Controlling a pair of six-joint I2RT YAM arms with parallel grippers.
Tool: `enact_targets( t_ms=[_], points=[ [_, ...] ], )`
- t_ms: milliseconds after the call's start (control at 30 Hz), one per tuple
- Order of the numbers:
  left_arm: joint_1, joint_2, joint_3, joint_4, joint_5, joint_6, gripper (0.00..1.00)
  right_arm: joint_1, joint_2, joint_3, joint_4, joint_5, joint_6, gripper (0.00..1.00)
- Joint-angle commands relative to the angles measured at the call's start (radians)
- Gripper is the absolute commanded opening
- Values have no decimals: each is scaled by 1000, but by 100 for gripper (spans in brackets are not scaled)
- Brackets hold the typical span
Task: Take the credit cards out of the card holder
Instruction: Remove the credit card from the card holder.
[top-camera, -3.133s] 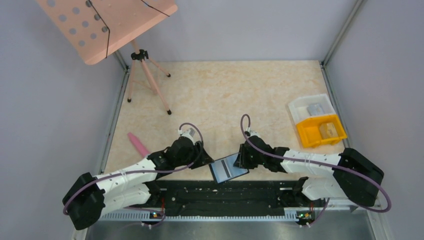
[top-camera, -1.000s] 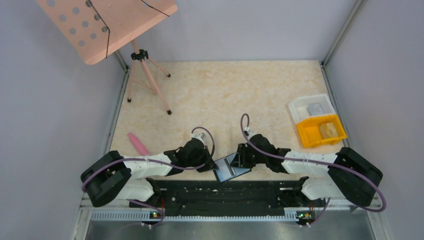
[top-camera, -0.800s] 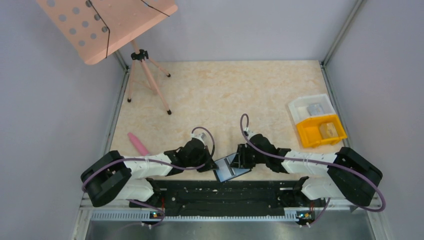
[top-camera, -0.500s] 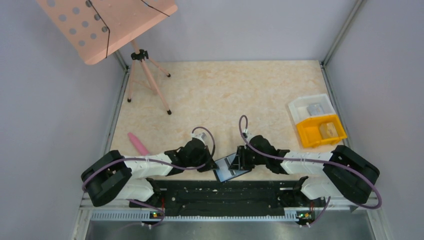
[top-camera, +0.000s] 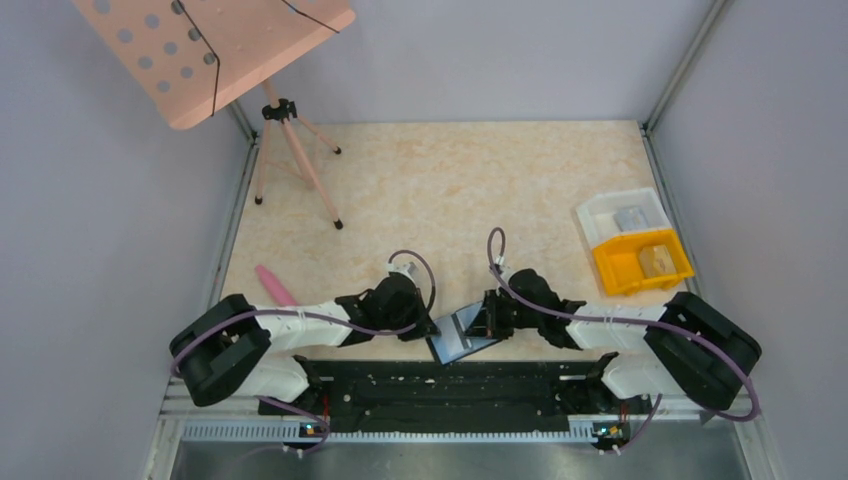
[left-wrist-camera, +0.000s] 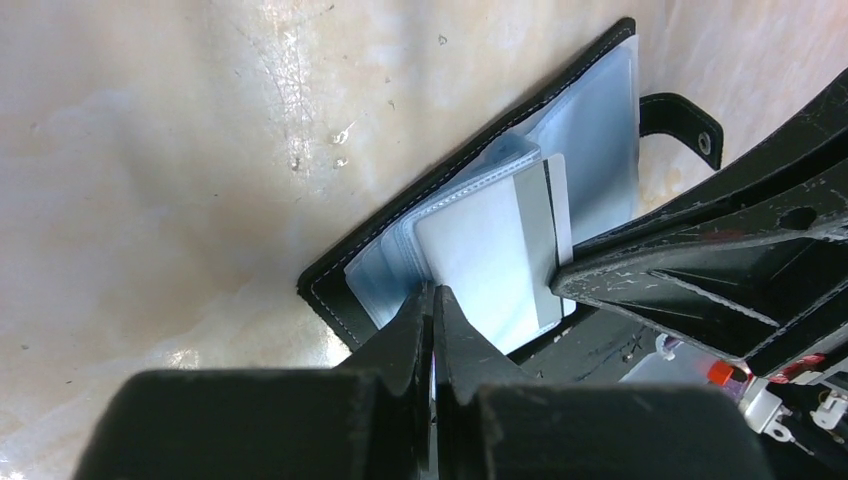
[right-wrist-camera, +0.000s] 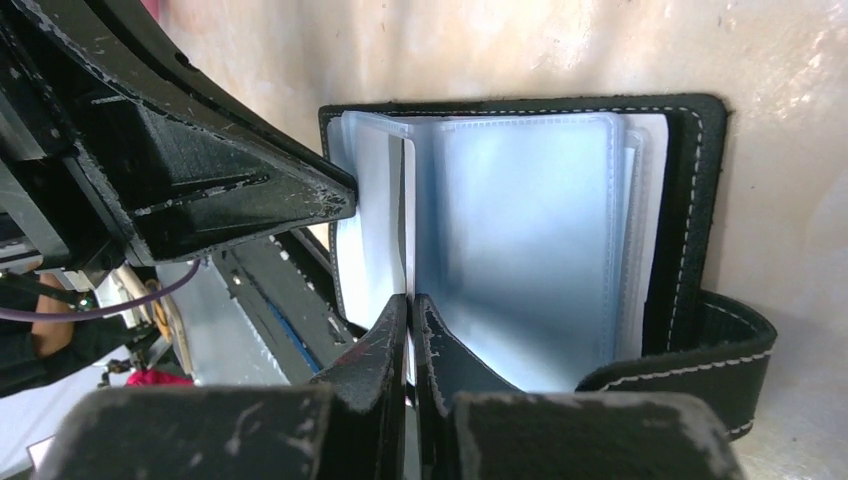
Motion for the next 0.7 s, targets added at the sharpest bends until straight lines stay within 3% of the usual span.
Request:
enact_targets(
  t_ms=[0, 167, 667],
  points=[
    [-8, 32, 26, -119, -71, 49, 2, -48, -27, -10, 32, -24, -3, 0],
    [-8, 53, 69, -206, -98, 72, 2, -99, -83, -8, -53, -13, -30, 0],
    [-8, 111, 144, -231, -116, 116, 3, -145, -202, 32, -234, -2, -84, 0]
  ],
)
